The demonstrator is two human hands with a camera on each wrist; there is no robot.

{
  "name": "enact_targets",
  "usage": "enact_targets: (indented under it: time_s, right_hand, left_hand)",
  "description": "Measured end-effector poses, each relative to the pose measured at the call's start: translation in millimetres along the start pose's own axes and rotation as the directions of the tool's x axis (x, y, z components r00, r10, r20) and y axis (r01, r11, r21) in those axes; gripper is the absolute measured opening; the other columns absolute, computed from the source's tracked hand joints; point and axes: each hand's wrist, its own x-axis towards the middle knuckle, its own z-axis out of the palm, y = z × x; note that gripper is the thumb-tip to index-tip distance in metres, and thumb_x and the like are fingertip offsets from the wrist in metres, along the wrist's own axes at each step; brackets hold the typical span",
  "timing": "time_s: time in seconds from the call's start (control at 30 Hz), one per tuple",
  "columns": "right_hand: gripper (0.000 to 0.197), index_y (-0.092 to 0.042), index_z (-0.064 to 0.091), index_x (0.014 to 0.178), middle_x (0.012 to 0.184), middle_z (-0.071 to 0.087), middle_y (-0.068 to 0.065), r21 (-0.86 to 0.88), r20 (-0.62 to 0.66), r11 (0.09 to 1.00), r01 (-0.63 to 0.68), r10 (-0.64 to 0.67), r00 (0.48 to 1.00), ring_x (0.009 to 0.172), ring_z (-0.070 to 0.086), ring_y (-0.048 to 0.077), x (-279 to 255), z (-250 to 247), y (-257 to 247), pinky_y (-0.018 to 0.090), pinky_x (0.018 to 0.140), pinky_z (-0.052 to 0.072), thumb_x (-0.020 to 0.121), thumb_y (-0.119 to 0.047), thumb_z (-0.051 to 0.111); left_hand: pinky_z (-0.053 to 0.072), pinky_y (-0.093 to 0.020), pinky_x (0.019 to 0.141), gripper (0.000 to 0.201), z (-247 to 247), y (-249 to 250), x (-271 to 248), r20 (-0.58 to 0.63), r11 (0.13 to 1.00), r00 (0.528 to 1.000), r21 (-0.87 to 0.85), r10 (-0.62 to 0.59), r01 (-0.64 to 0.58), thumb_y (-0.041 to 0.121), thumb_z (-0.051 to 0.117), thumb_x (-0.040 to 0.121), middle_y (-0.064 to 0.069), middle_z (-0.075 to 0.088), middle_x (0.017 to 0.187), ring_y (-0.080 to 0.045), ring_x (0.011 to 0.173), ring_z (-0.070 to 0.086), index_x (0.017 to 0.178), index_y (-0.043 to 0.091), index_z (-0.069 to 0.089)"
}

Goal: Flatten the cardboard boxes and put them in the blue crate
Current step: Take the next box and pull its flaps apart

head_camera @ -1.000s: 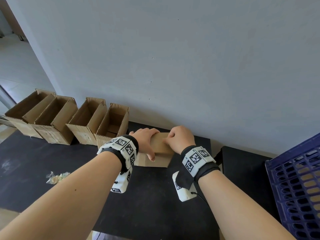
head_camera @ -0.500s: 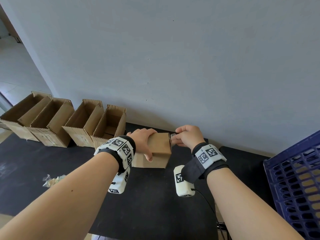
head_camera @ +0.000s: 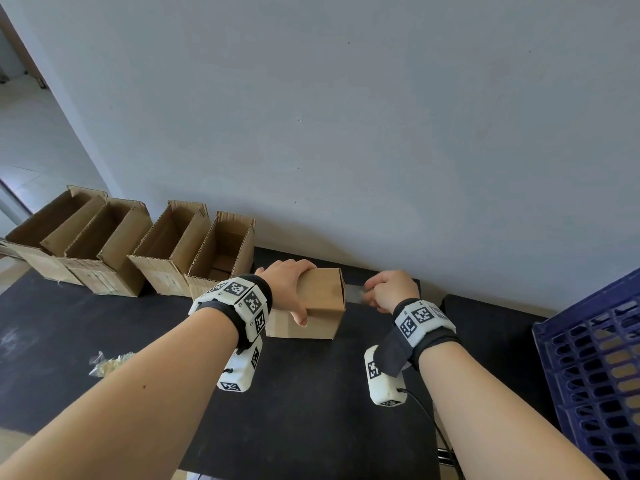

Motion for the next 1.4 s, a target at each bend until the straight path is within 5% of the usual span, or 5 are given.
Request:
enact_targets:
  time_s: [0.2,0.47,0.73,0.93,1.4]
  right_hand:
    - [0.019,-0.012,0.070,0.090,0.068,0.063,0.002,0.068,0.014,0.998,0.012,-0.013,1.000,0.056,0.055,0.012,-3,-8,-2,0.020,0.048,0.048,0.083,0.003,0.059]
    - [0.019,-0.003,0.068,0.086,0.062,0.057,0.006,0.345,0.086,0.930,0.126,-0.165,0.983,0.052,0.054,0.012,-31,-24,-46,0.017,0.053,0.054,0.084,0.007,0.052]
    - [0.015,-0.007,0.069,0.090,0.070,0.062,0.002,0.482,0.136,0.847,0.224,-0.325,0.936,0.060,0.057,0.011,-51,-25,-71,0.023,0.066,0.057,0.079,0.003,0.068]
    - [0.019,-0.019,0.067,0.083,0.077,0.068,0.003,0.236,0.035,0.948,0.213,-0.228,0.973,0.068,0.062,0.017,-42,-19,-53,0.025,0.055,0.050,0.072,-0.007,0.077]
    - [0.024,-0.027,0.064,0.058,0.065,0.065,-0.009,0.005,-0.116,0.952,0.307,-0.304,0.945,0.076,0.067,0.016,-40,11,-47,0.028,0.076,0.055,0.072,-0.013,0.075]
  left_hand:
    - [0.020,-0.055,0.112,0.094,3,1,-1,-0.026,0.999,1.000,0.034,-0.004,0.005,0.036,0.082,0.067,0.003,0.040,0.133,-0.022,0.129,0.034,0.142,0.031,0.025]
    - [-0.004,-0.061,0.113,0.097,0,11,-5,-0.155,0.994,0.987,0.100,0.049,-0.033,0.053,0.077,0.063,0.004,0.036,0.141,-0.023,0.142,0.015,0.142,0.037,0.023]
    - [0.039,-0.032,0.098,0.086,-13,37,-9,-0.269,0.976,0.944,-0.049,0.193,-0.214,0.045,0.082,0.061,0.007,0.042,0.112,-0.015,0.115,0.040,0.132,0.023,0.039]
    - [0.042,-0.025,0.092,0.089,-6,13,-13,-0.260,0.975,0.959,-0.152,0.117,-0.160,0.034,0.087,0.058,0.005,0.044,0.120,-0.012,0.105,0.047,0.133,0.019,0.041]
    - [0.030,-0.034,0.112,0.096,-1,0,-18,-0.182,0.998,0.981,0.012,0.059,-0.057,0.044,0.081,0.067,0.002,0.036,0.142,-0.017,0.132,0.032,0.146,0.020,0.033]
